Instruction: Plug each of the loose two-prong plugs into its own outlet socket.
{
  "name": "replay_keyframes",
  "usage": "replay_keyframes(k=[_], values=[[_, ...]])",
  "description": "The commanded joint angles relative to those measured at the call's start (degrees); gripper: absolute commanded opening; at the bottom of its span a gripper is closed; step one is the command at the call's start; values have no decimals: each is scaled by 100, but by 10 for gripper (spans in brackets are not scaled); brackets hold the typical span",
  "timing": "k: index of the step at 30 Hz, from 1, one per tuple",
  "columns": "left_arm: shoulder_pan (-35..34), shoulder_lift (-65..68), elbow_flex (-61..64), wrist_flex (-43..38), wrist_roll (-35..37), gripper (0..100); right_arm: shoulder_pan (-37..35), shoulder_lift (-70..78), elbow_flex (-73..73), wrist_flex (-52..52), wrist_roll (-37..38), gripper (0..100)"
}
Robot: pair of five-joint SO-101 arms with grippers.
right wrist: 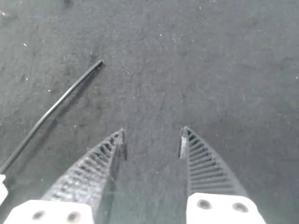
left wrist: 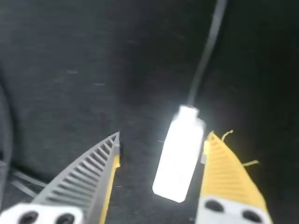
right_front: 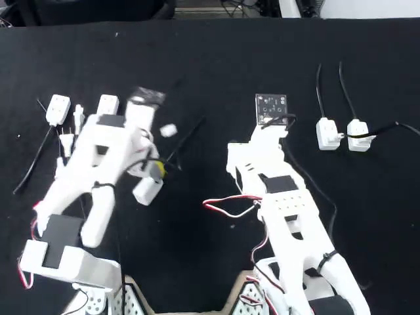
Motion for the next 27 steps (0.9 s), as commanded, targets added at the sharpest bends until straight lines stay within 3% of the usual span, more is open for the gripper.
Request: replay_keyframes(k=[1,7,16,22,27], values=[[-716,-97,-444,-26,35,288,79,13,-57,-141,-35,166],[-1253,-53,-444,-44,-589,288,79,13,-48,-141,-35,166],[-1701,9,-435,-97,-651,288,70,13,-31,-149,-44,166],[-1640,149,-154,-35,-905,288,97,-13,-40,-123,-53,166],[-1147,141,145,378,-888,288,396,-40,-163,-105,-62,166]])
